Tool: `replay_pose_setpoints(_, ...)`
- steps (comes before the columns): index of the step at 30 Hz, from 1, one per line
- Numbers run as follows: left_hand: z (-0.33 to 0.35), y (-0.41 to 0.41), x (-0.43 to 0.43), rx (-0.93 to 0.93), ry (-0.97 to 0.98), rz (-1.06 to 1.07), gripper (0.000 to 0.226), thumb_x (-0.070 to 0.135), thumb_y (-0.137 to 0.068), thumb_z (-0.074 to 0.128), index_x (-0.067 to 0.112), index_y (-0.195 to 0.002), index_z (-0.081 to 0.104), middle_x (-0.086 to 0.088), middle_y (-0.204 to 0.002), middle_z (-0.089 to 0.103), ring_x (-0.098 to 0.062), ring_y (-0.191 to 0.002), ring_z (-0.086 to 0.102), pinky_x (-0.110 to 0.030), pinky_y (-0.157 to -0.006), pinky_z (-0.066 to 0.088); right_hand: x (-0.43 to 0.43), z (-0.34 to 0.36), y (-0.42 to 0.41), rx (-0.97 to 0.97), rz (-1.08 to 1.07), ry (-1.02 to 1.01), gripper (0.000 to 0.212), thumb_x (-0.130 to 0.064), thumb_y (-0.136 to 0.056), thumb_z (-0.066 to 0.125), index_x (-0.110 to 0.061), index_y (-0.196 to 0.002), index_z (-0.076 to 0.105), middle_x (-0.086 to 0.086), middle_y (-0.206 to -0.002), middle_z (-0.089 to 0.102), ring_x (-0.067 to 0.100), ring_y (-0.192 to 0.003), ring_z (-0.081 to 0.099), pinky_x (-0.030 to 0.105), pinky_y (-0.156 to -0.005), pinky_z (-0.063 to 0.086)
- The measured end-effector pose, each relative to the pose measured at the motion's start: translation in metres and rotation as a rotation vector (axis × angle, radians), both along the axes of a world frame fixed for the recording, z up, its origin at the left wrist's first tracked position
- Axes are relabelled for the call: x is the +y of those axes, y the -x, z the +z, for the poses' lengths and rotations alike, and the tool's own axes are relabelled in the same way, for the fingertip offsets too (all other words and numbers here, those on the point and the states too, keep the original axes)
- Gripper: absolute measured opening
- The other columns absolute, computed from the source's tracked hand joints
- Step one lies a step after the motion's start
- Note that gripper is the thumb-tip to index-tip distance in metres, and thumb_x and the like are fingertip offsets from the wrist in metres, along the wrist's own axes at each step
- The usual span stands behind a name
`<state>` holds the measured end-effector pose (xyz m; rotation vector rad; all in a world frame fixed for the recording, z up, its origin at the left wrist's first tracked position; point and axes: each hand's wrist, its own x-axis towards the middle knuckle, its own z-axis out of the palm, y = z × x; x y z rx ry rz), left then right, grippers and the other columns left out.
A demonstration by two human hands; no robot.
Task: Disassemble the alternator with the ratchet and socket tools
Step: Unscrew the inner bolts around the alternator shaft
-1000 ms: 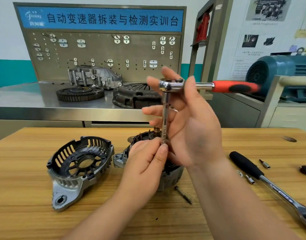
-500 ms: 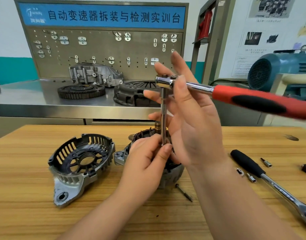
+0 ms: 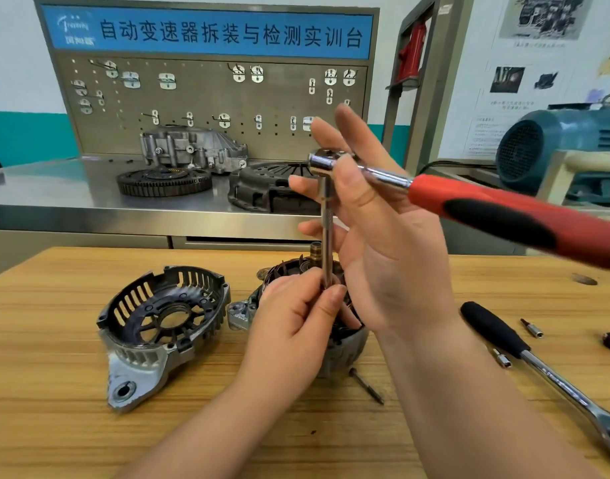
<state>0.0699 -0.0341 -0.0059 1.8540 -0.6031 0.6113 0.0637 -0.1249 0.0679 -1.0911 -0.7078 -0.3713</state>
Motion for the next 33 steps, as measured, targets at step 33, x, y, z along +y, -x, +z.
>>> replay_pose_setpoints(33, -0.0088, -0.0046, 0.0014, -0.100, -0.031, -0.018, 0.036, 0.039, -0.091, 0.032, 0.018, -0.076, 0.057, 0.031, -0.084, 0.060, 0.009, -0.087, 0.051, -0.025, -0.081, 0.035, -0.0012, 0.0005, -0.0009, 0.082, 0.075, -0.066, 0.027, -0.031, -0.090, 0.051, -0.031, -0.114, 0.065, -0.005, -0.117, 0.068, 0.013, -0.084, 0.066, 0.023, -0.063, 0.052)
